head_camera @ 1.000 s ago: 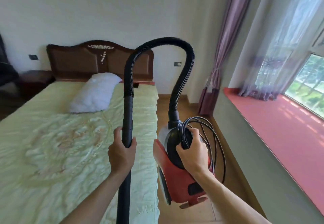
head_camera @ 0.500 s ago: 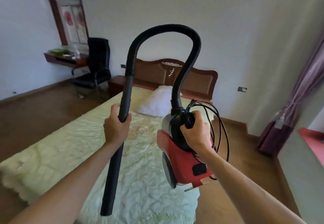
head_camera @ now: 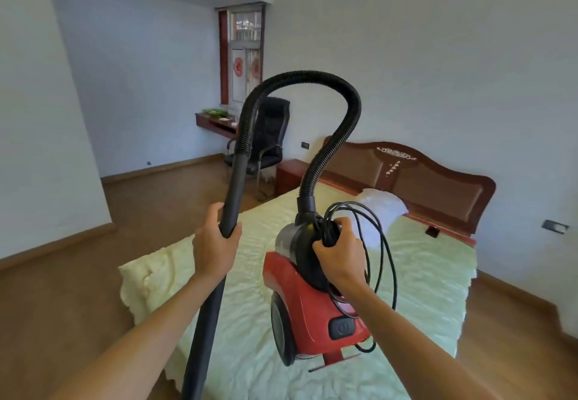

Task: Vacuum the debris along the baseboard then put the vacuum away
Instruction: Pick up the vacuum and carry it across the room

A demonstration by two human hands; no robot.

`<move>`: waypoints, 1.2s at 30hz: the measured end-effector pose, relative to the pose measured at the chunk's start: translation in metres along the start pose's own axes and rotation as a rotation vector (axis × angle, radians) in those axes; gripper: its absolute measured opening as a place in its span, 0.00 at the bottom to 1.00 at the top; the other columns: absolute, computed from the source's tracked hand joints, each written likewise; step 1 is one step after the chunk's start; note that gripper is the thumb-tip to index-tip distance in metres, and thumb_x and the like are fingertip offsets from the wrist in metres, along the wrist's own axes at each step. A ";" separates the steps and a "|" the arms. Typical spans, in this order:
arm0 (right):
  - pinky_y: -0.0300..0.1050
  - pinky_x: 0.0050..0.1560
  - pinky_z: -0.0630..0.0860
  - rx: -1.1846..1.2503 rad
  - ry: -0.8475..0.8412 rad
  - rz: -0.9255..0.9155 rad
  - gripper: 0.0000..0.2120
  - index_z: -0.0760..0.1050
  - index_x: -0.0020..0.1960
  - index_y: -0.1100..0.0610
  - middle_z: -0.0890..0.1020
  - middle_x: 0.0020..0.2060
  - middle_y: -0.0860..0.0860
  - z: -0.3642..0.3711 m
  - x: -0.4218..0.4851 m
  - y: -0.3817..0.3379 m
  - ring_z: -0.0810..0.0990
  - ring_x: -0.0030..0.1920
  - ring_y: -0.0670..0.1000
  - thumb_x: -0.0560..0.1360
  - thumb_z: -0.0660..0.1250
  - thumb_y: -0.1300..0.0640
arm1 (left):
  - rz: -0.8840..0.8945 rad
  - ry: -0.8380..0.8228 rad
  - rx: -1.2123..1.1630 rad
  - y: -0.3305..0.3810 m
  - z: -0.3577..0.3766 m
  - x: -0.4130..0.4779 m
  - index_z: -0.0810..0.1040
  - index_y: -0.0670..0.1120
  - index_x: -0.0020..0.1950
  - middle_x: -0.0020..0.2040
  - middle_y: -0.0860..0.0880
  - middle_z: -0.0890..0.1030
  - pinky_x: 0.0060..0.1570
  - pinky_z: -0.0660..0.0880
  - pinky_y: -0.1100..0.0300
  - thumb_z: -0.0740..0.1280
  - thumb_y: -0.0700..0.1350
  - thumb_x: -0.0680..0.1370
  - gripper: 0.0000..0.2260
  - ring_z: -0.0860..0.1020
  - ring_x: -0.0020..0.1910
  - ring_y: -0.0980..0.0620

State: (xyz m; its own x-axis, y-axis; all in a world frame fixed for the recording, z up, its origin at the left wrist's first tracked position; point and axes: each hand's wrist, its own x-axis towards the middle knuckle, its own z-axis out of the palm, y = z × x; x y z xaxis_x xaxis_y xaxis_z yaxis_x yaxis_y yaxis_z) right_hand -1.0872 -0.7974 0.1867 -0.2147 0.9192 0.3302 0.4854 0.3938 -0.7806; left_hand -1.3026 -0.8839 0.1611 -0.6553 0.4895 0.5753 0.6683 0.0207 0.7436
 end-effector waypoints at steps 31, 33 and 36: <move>0.52 0.43 0.83 0.215 -0.522 -0.284 0.22 0.66 0.63 0.52 0.79 0.39 0.45 0.424 0.082 -0.234 0.82 0.40 0.51 0.72 0.70 0.57 | -0.259 0.440 0.294 -0.281 -0.223 0.166 0.72 0.45 0.66 0.51 0.49 0.81 0.37 0.81 0.61 0.73 0.46 0.75 0.22 0.80 0.38 0.55; 0.52 0.45 0.83 0.232 -0.553 -0.309 0.23 0.66 0.63 0.52 0.79 0.40 0.46 0.449 0.095 -0.245 0.82 0.41 0.51 0.72 0.70 0.57 | -0.278 0.462 0.309 -0.295 -0.224 0.183 0.72 0.46 0.67 0.49 0.49 0.82 0.37 0.80 0.61 0.73 0.46 0.75 0.22 0.80 0.37 0.55; 0.53 0.45 0.83 0.257 -0.589 -0.340 0.23 0.66 0.63 0.51 0.79 0.40 0.45 0.484 0.111 -0.259 0.82 0.42 0.51 0.71 0.71 0.57 | -0.314 0.493 0.311 -0.316 -0.229 0.204 0.70 0.49 0.67 0.45 0.48 0.81 0.32 0.80 0.59 0.72 0.47 0.76 0.21 0.80 0.34 0.55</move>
State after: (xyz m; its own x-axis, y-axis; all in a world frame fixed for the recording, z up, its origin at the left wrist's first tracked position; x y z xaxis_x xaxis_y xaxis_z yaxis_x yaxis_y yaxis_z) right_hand -1.6465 -0.8008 0.1685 -0.7742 0.5610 0.2930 0.1117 0.5768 -0.8092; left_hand -1.7280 -0.9901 0.1218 -0.8708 -0.0354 0.4903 0.4410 0.3845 0.8110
